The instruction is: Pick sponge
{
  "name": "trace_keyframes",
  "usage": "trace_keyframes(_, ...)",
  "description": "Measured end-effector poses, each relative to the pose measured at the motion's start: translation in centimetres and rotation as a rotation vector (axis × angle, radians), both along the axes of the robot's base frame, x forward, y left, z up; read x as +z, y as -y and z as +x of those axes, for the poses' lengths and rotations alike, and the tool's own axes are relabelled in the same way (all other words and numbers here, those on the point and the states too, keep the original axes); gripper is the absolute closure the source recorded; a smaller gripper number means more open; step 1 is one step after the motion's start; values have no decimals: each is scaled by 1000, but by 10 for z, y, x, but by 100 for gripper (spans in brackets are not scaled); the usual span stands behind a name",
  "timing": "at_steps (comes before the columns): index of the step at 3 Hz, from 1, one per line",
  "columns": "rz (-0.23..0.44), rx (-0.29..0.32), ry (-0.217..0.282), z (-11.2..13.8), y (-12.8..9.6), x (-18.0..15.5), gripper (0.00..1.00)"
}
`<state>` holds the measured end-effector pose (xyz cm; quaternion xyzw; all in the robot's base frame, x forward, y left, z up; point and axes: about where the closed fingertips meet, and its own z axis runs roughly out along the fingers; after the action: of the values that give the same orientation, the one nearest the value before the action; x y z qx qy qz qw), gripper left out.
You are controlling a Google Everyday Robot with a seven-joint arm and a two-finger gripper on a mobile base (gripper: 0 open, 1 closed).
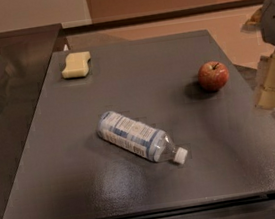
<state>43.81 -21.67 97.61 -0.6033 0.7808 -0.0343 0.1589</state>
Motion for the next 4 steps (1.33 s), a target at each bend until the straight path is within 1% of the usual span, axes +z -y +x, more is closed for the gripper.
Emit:
trace_keyframes(1,0,0,2,1,0,1,0)
trace_keyframes(2,49,-1,-15,21,-6,-2,0)
trace_keyframes(3,111,16,-36,57,-20,-8,0)
trace_keyframes(4,163,28,-39,94,-41,-12,0)
